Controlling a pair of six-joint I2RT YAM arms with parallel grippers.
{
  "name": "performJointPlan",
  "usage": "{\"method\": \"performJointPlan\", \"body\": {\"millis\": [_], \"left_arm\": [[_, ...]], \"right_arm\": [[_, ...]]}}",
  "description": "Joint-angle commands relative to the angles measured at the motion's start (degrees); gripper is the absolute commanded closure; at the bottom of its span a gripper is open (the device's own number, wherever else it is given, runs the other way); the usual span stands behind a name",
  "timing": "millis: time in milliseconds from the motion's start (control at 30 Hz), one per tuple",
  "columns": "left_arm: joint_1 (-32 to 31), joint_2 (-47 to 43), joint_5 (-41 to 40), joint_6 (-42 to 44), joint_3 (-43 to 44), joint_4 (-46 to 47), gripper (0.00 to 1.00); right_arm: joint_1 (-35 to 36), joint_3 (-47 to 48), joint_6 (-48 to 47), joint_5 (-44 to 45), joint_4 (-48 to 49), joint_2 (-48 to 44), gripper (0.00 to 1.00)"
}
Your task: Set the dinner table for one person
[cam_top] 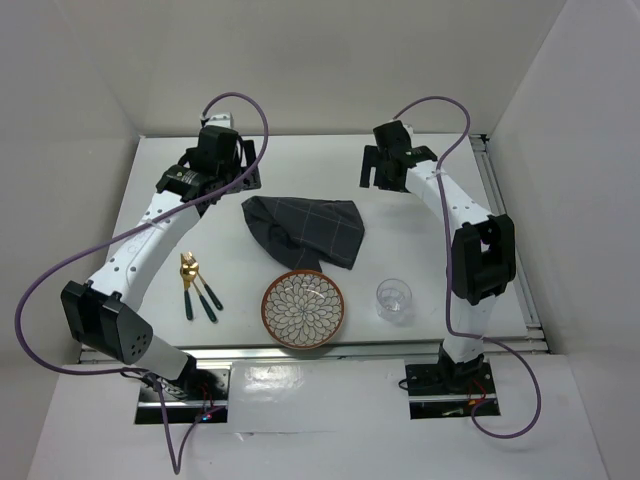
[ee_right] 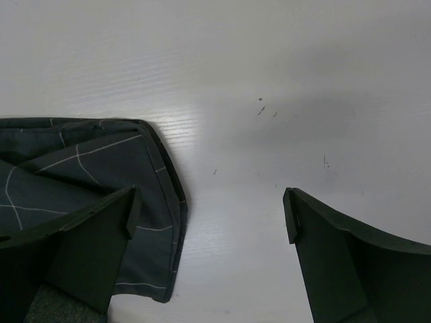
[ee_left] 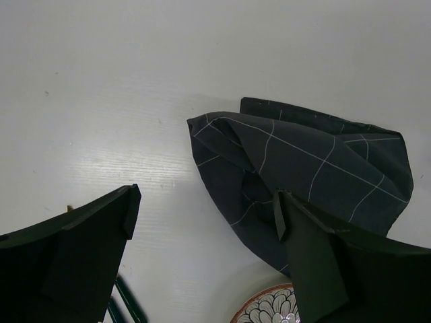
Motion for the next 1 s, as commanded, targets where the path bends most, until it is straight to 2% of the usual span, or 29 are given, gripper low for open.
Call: {"method": "performJointPlan", "body": {"millis": [0, 133, 300, 467, 633, 767, 967], "left_arm": [[-0.1, 0.4, 1.2, -0.9, 1.2, 0.1, 0.01], [-0.1, 0.4, 1.9, -2.1, 0.7, 0.1, 0.01], [-0.1, 1.6, 8.5, -5.9, -3.6, 0.1, 0.01], [-0.1, 2.7, 14.3, -10.9, -8.6, 1.2, 0.05], [1.0, 2.2, 21.3, -19.1, -17.4, 4.9, 0.15], [1.5, 0.9, 26.8, -24.1, -26.7, 11.4, 0.15], [3.8, 2.9, 25.8, -28.9, -29.3, 14.5, 0.16]], "right_arm": [[0.4, 3.0, 0.3, 1.6, -1.6, -0.4, 0.00], [0.4, 1.2, -0.3, -1.4, 0.7, -2.0, 0.00], [0.9, -1.4, -2.5, -8.8, 5.7, -4.4, 0.00], [5.6, -3.7, -6.3, -16.1, 9.6, -5.9, 0.00], [12.8, 0.0, -9.5, -14.5, 9.6, -0.2, 0.00], [17.5, 5.3, -13.0, -12.6, 8.1, 5.6, 0.03], [18.7, 9.9, -13.5, -17.1, 9.1, 12.1, 0.09]]}}
